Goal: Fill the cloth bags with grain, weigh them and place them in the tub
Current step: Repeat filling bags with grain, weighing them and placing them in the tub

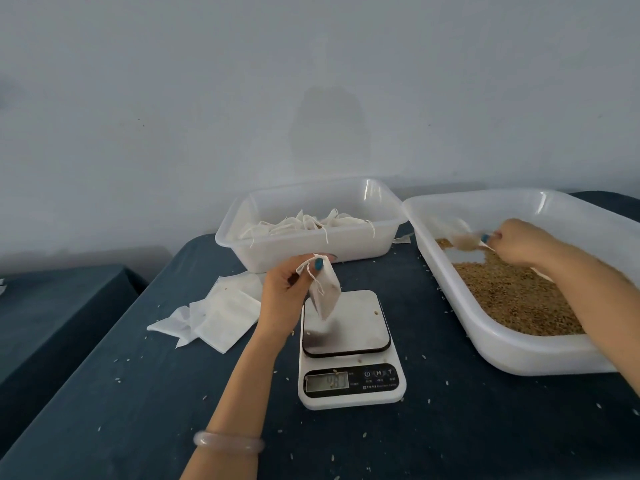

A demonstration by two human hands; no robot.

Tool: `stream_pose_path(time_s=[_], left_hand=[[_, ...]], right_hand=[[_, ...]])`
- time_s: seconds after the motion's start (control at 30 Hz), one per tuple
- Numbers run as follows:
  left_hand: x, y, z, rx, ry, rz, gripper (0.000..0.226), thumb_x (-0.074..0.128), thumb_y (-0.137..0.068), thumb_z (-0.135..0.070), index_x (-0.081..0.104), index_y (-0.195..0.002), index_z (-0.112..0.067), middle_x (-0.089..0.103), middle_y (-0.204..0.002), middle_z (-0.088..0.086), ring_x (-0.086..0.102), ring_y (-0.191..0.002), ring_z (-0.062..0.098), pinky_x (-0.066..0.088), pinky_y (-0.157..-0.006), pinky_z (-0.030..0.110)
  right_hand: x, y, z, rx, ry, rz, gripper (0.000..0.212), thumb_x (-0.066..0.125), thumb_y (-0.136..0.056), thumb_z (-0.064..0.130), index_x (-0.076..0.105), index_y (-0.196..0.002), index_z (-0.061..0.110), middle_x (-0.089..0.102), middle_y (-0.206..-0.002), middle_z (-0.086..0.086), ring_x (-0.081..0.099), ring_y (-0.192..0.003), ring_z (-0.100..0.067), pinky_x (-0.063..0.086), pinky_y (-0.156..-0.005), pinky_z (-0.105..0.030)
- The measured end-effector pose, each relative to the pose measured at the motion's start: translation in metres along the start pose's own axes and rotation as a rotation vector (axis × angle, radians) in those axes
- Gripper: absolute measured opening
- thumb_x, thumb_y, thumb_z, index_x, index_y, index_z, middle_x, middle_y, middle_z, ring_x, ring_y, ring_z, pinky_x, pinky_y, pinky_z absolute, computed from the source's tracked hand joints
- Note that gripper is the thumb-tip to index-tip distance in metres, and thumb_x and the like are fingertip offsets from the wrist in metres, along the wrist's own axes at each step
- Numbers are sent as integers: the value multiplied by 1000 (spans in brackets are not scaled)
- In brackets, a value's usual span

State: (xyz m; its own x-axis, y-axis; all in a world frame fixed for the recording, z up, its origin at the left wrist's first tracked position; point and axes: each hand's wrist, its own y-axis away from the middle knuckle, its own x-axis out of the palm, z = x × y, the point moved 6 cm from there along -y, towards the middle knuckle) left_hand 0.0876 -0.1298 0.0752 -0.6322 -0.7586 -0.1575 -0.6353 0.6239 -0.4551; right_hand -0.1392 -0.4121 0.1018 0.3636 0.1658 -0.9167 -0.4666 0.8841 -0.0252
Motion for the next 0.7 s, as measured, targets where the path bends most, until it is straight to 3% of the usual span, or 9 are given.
stream_pose_path(time_s=[0.1, 0.2, 0.27, 0.33, 0.4, 0.47, 0.5, 0.57, 0.7], left_hand=[[7, 1, 2, -22, 56, 84, 29, 54, -98, -1, 75, -103, -20, 74, -92, -12, 64, -82, -1, 50, -70, 12], [13, 2, 16, -107, -77, 179, 33, 53, -99, -6, 72, -102, -32, 72, -96, -14, 64, -90, 7, 51, -77, 18], [13, 2, 26, -160, -195, 191, 25, 53, -101, -16, 67, -107, -35, 70, -102, -14, 63, -98, 9, 49, -83, 19], [9, 0, 29, -184, -185, 132, 15, 51, -102, -28, 63, -111, -30, 68, -104, -8, 61, -99, 13, 48, -84, 23], [3, -2, 28, -183, -112, 58, 20, 47, -102, -37, 63, -111, -29, 70, -105, -8, 62, -101, 9, 48, -85, 24], [-1, -3, 28, -195, -46, -5, 23, 42, -104, -34, 64, -112, -32, 71, -105, -14, 62, -101, -2, 46, -90, 20], [-4, -3, 29, -201, -28, -42, 26, 40, -105, -31, 65, -112, -31, 71, -105, -15, 62, -99, -3, 47, -90, 20], [-9, -4, 30, -202, -18, -117, 30, 37, -105, -30, 66, -112, -25, 71, -104, -13, 62, -97, 1, 47, -84, 22], [-20, -5, 32, -206, -17, -266, 31, 36, -105, -33, 66, -104, -23, 71, -101, -9, 63, -95, 6, 46, -81, 22]], right_hand=[[11, 6, -3, 15, 252, 136, 31, 47, -103, 25, 60, -91, -1, 54, -77, -8, 52, -69, -20, 38, -60, -28], [19, 16, -2, 19, 394, 254, 34, 51, -101, 28, 57, -117, -2, 56, -95, -6, 55, -83, -20, 41, -71, -27], [21, 17, 0, 6, 477, 289, 31, 53, -100, 29, 59, -110, 0, 55, -93, -5, 54, -82, -19, 41, -74, -26], [20, 15, 3, -1, 474, 253, 28, 55, -99, 29, 55, -84, 5, 54, -82, -4, 53, -71, -17, 43, -71, -26], [15, 13, 13, -43, 364, 159, 29, 56, -98, 29, 52, -81, 6, 55, -83, -7, 56, -72, -19, 46, -69, -29], [7, 20, 36, -186, 175, -29, 24, 55, -98, 28, 55, -104, 5, 58, -103, -10, 60, -90, -25, 49, -79, -34], [2, 29, 53, -286, 52, -133, 24, 56, -98, 26, 55, -113, 8, 57, -110, -7, 60, -97, -24, 48, -83, -34], [-5, 59, 89, -487, -191, -280, 16, 55, -97, 23, 55, -111, 16, 58, -104, 5, 58, -93, -16, 44, -79, -29], [29, 102, 133, -584, -517, -161, 4, 52, -97, 27, 50, -100, 27, 61, -88, 14, 59, -79, -4, 47, -69, -24]])
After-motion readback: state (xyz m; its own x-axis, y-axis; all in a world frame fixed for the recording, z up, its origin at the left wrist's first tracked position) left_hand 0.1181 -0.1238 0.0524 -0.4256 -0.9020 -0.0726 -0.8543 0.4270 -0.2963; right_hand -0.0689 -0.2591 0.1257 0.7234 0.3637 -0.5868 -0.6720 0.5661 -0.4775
